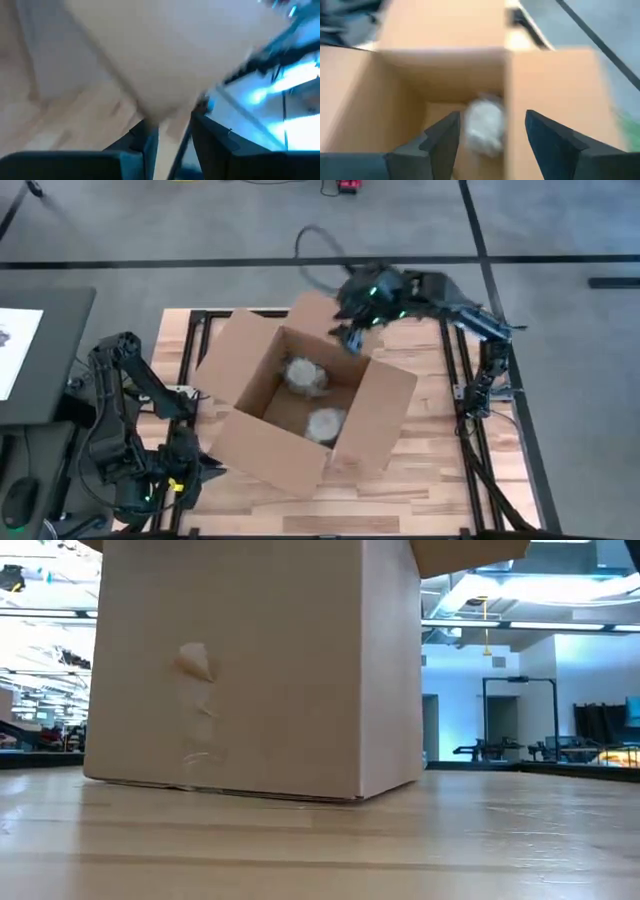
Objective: Wrap mug
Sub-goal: Close the box
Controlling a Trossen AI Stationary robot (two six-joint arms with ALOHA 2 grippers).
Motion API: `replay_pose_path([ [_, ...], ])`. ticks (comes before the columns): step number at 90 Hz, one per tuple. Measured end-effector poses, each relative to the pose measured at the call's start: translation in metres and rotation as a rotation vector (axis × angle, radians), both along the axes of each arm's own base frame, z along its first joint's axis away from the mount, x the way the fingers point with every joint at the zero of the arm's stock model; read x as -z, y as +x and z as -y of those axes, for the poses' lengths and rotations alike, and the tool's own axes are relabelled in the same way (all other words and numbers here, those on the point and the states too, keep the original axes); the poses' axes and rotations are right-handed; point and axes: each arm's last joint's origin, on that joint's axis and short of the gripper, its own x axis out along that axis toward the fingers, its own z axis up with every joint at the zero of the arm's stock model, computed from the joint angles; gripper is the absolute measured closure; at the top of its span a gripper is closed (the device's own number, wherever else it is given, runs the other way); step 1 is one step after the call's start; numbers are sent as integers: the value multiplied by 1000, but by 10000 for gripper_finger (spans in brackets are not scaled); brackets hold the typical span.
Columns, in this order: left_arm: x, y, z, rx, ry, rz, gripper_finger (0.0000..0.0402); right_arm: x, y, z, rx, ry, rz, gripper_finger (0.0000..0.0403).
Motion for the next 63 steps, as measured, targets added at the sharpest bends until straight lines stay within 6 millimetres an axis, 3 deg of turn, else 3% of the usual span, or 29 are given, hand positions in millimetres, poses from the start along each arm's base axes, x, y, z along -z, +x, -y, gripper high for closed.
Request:
replay_pose_path([
  [17,0,8,-9,-75,51,42,307,23,-21,62,172,24,-202,219],
  [39,0,23,-21,-178,57,51,307,62,-64,141,352,91,-383,255],
  [52,0,34,-29,-232,75,46,307,77,-85,167,393,198,-379,272],
  [63,0,41,-35,-270,89,43,307,96,-89,173,350,266,-412,279],
])
